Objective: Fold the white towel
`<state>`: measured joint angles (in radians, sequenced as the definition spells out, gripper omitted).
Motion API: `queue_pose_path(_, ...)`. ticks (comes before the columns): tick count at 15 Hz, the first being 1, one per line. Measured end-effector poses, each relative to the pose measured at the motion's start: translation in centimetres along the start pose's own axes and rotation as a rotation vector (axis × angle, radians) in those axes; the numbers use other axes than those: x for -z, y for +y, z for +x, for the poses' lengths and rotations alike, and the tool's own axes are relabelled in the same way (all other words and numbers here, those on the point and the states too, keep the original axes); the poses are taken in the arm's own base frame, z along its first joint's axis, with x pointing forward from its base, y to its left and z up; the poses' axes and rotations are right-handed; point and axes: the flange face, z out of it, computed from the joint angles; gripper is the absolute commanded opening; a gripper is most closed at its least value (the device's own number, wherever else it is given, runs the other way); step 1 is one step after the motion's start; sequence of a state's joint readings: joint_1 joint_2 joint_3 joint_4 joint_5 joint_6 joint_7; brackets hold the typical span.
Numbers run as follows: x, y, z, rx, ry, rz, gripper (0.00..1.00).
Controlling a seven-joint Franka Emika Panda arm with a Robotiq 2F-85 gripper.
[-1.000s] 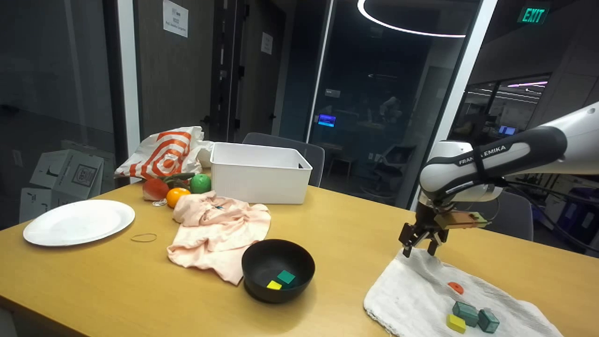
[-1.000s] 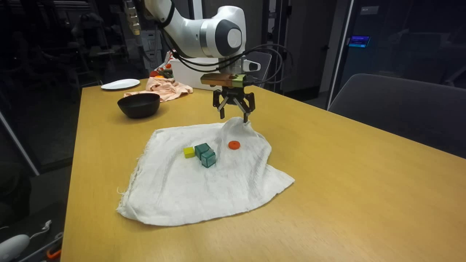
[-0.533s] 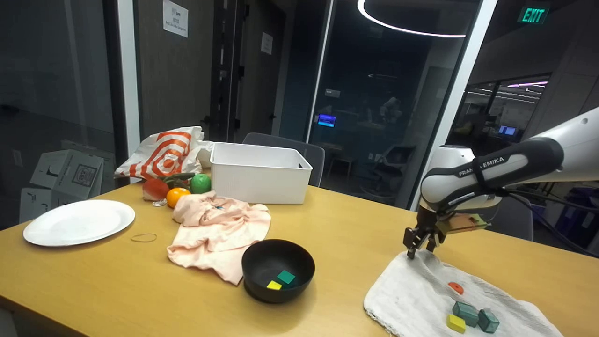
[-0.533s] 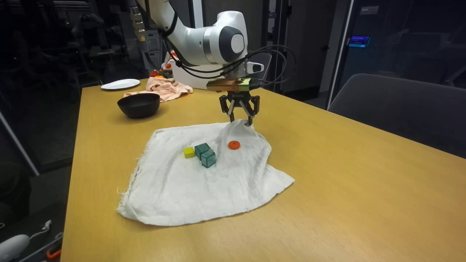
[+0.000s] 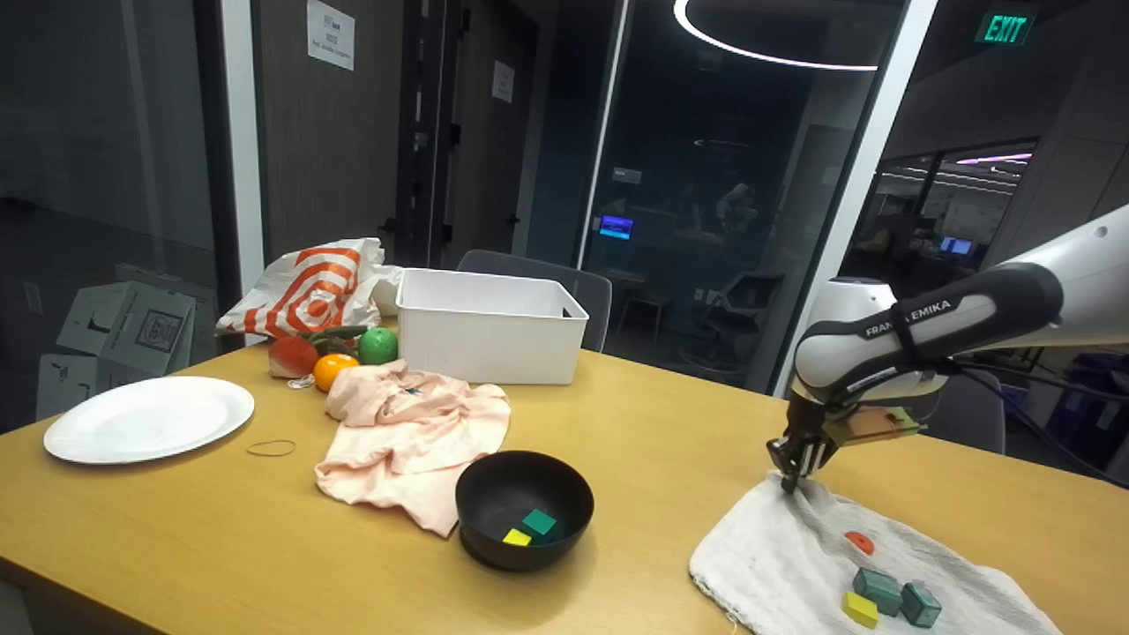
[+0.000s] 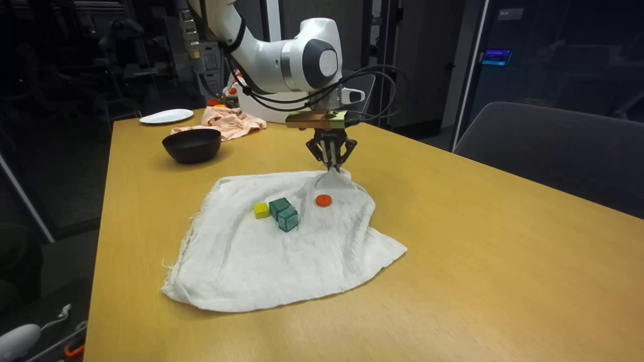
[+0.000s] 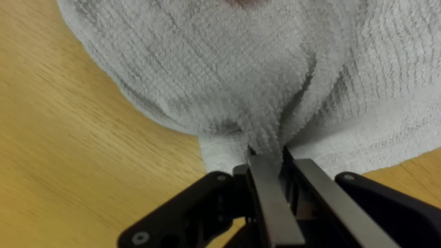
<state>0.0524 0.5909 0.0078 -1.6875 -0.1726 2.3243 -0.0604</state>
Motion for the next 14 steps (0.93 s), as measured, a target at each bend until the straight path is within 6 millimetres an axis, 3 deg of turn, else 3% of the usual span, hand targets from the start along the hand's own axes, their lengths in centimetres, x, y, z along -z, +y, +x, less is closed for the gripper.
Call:
queue_pose_path(6,0.4,1.1,-0.7,-0.018,-0.042,-0.011,0.05)
queue_pose_path(11,3.6,2.2,-3.0,-0.030,-0.212,0.007,0.05)
queue_pose_path(14,5.6,2.1,-5.0,0.015,-0.359,0.112,0.05)
